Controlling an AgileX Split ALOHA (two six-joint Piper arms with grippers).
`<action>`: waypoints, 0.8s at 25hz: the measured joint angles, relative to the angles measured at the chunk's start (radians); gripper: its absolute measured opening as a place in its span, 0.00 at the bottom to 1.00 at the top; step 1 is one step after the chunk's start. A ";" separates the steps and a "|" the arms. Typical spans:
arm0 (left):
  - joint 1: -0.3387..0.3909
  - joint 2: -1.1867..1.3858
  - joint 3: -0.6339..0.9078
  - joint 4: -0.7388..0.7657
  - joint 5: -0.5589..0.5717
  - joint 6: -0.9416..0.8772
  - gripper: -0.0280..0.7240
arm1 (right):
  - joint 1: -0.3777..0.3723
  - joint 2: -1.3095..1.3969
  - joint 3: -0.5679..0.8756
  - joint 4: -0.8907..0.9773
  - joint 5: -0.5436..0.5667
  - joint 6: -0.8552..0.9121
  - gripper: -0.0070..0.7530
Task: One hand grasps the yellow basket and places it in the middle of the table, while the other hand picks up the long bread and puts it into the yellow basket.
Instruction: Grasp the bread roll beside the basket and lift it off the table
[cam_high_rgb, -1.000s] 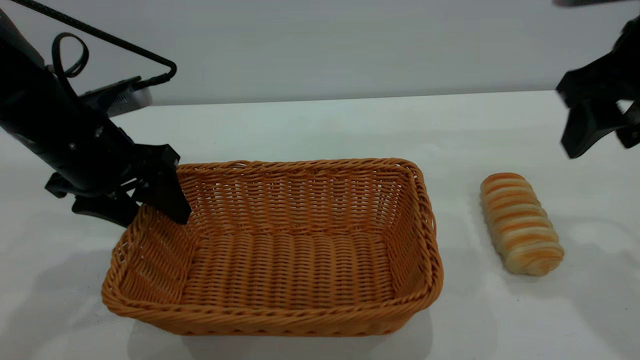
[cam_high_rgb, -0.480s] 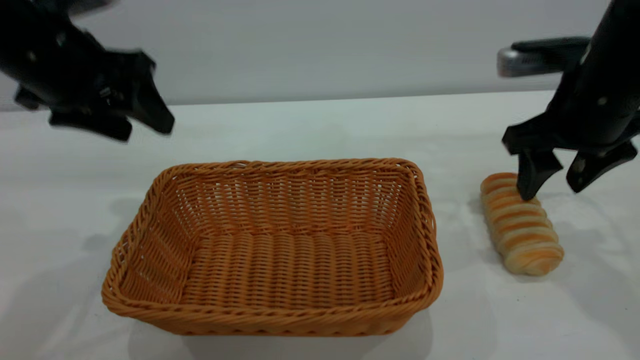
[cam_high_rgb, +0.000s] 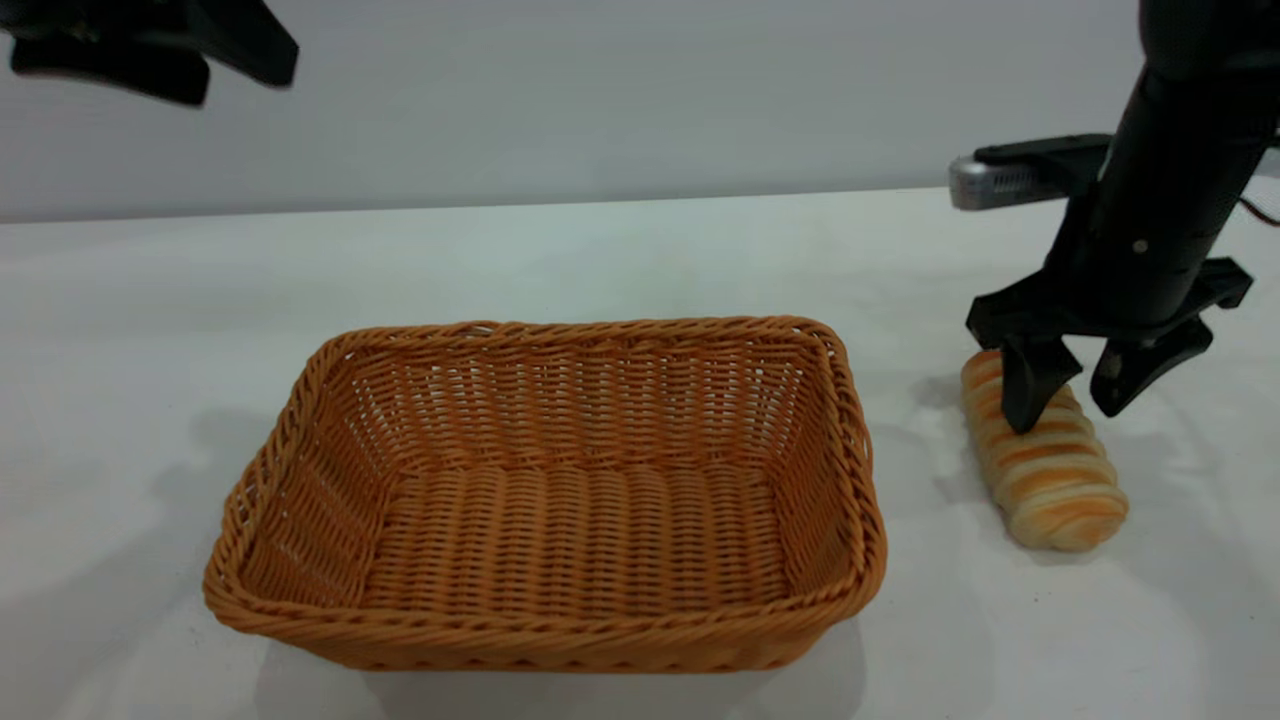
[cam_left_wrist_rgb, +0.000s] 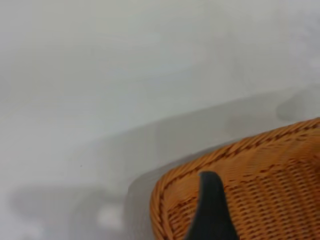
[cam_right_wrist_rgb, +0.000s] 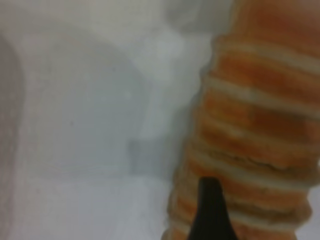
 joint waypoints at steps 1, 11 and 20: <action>0.000 -0.011 0.000 0.000 0.005 0.000 0.83 | 0.000 0.012 -0.006 0.000 0.000 -0.001 0.79; 0.000 -0.067 0.000 -0.006 0.037 0.000 0.83 | 0.000 0.094 -0.074 0.000 0.035 -0.003 0.77; 0.000 -0.080 0.000 -0.019 0.055 0.000 0.83 | 0.000 0.099 -0.075 -0.013 0.057 -0.003 0.11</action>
